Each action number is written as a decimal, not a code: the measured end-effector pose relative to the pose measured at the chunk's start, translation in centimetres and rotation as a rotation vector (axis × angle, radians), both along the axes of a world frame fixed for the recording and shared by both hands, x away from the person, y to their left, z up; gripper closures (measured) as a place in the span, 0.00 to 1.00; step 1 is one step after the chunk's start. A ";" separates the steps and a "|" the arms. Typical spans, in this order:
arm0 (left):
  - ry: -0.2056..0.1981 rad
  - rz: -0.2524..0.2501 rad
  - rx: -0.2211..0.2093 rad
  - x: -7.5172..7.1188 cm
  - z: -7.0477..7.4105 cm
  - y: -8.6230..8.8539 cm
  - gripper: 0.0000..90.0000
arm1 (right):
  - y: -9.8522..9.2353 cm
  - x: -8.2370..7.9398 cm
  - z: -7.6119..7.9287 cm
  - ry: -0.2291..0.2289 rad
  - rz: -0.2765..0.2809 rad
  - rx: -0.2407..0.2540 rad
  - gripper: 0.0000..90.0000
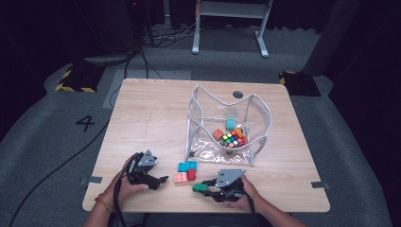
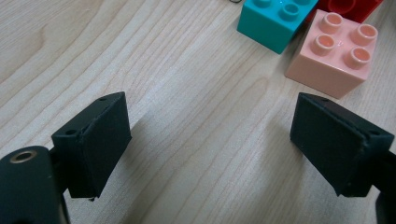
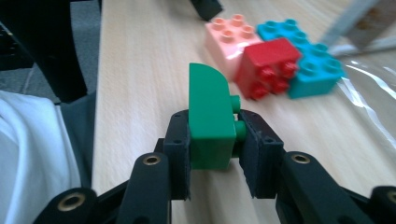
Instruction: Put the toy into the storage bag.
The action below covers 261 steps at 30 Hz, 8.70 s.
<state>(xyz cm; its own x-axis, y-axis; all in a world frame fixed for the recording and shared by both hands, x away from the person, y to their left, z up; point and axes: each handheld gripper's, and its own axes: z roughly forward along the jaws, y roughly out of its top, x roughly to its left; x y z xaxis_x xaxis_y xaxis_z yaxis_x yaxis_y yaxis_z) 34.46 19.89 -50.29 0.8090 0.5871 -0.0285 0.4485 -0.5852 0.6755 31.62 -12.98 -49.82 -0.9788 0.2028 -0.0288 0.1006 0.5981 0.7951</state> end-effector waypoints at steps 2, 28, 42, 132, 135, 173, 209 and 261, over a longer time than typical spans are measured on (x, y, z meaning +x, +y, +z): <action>-0.001 0.000 0.000 0.0 0.0 0.0 0.14 | -0.8 0.1 0.3 0.008 -0.007 0.007 0.74; 0.000 -0.001 0.000 0.0 0.0 0.0 0.14 | -16.0 1.4 3.4 -0.044 -0.320 0.049 0.75; 0.000 -0.001 0.000 0.0 0.0 0.0 0.14 | -21.7 3.9 5.5 -0.121 -0.543 0.086 0.75; -0.001 -0.001 0.000 0.0 0.0 0.0 0.14 | -5.0 15.5 17.2 -0.085 -0.236 -0.437 0.74; -0.001 -0.001 0.000 0.0 0.0 0.0 0.14 | -5.7 15.7 17.1 -0.050 -0.263 -0.449 0.74; -0.001 -0.001 0.000 0.0 0.0 0.0 0.14 | -16.5 8.0 19.8 -0.171 -0.470 0.107 0.29; -0.001 0.003 -0.001 0.0 0.0 0.0 0.14 | -9.9 0.7 4.2 -0.001 -0.197 0.061 0.37; 0.002 -0.002 0.001 -0.1 0.0 -1.4 0.13 | 3.6 3.3 1.4 -0.037 0.082 -0.075 0.66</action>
